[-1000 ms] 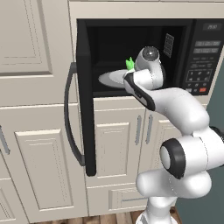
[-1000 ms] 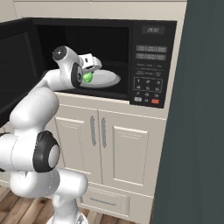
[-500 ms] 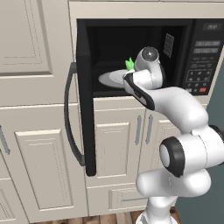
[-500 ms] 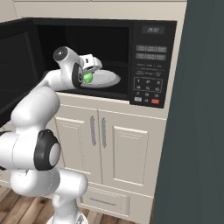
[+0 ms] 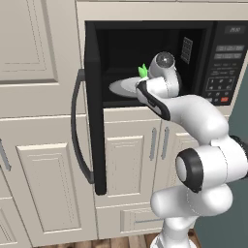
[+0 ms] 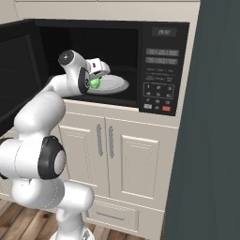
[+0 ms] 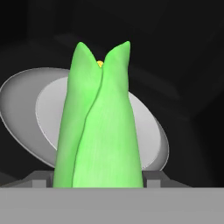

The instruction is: Pick the corn from the counter and place it in the microwave. Then turn on the microwave.

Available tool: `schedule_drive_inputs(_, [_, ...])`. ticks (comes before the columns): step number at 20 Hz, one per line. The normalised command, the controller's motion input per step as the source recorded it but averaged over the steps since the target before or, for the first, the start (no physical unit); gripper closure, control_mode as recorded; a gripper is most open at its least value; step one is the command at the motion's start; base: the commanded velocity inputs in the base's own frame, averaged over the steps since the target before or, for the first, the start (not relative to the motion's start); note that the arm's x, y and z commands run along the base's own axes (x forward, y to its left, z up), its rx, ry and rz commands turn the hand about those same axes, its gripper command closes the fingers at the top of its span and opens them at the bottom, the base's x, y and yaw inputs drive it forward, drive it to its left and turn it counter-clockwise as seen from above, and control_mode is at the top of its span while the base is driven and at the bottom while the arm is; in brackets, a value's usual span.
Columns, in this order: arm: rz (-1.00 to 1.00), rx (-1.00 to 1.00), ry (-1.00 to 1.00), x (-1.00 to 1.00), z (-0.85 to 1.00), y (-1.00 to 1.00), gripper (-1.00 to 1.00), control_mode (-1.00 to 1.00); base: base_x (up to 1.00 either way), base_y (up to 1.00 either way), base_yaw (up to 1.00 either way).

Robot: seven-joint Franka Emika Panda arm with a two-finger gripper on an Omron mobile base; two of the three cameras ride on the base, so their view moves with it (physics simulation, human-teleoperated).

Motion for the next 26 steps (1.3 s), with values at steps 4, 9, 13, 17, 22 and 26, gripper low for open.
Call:
schedule_drive_inputs(4, [0.0,0.0,0.0,0.06,-0.01,0.0,1.0,-1.0,0.0,0.0,0.0])
schedule_drive_inputs(9, [0.0,0.0,0.0,0.05,-0.02,0.0,1.0,-1.0,0.0,0.0,0.0])
schedule_drive_inputs(13, [0.0,0.0,0.0,0.03,-0.02,0.0,1.0,-1.0,0.0,0.0,0.0])
schedule_drive_inputs(17, [0.0,0.0,0.0,0.02,-0.03,0.0,1.0,-1.0,0.0,0.0,0.0])
schedule_drive_inputs(22, [0.0,0.0,0.0,0.04,-0.02,0.0,1.0,-1.0,0.0,0.0,0.0])
schedule_drive_inputs(26, [0.0,0.0,0.0,0.04,-0.01,0.0,1.0,-1.0,0.0,0.0,0.0])
